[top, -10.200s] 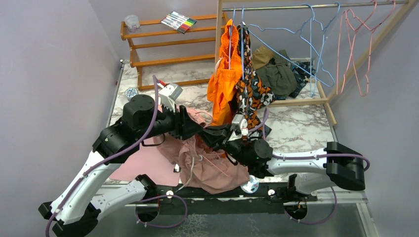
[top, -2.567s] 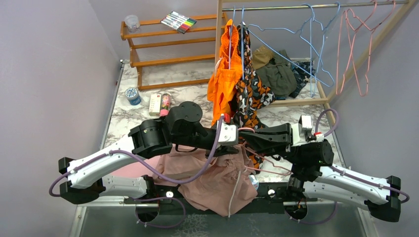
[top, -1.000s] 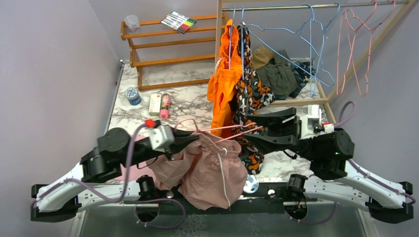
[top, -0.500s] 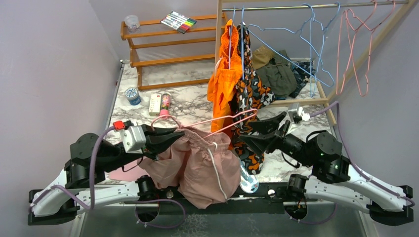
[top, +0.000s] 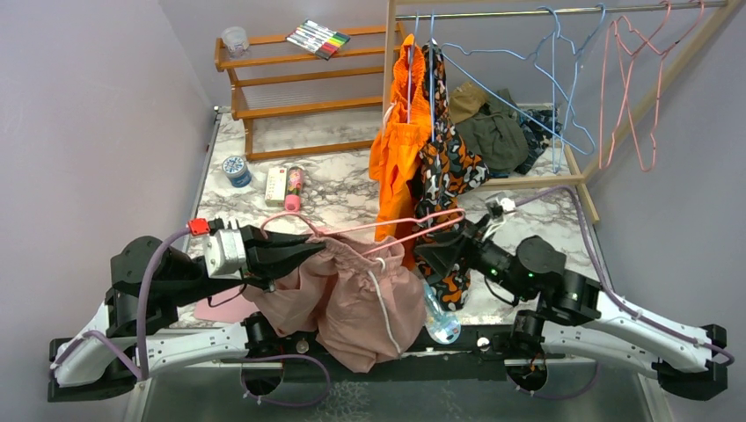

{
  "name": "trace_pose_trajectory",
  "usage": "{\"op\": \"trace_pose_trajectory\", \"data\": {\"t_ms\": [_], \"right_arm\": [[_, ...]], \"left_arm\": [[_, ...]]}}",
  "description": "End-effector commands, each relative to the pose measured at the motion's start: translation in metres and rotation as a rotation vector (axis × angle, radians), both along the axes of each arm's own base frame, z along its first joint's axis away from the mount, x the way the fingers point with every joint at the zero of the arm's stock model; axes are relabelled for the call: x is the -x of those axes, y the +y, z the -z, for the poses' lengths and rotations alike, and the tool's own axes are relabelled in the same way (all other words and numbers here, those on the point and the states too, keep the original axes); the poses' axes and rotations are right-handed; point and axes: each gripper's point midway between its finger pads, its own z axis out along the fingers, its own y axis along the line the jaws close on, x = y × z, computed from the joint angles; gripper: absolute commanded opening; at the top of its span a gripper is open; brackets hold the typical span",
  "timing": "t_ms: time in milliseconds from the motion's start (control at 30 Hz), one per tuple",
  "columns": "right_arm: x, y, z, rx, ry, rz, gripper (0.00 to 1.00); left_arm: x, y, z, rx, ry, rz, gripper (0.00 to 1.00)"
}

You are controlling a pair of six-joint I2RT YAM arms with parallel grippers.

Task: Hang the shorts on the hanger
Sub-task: Hang the shorts on the hanger.

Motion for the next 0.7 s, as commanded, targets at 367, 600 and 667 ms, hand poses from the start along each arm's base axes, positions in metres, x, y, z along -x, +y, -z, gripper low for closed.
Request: {"op": "trace_pose_trajectory", "data": {"t_ms": [367, 600, 667], "right_arm": [[0.009, -0.009, 0.008, 0.016, 0.096, -0.003, 0.70], [0.008, -0.024, -0.024, 0.043, -0.022, 0.008, 0.71], [0.008, -0.026, -0.035, 0.040, -0.046, 0.005, 0.71]], "left_arm": [[0.045, -0.015, -0.040, 0.073, -0.058, 0.267, 0.00], [0.067, -0.009, -0.135, 0.237, -0.269, 0.358, 0.00], [0.072, -0.015, -0.146, 0.227, -0.305, 0.395, 0.00]]}}
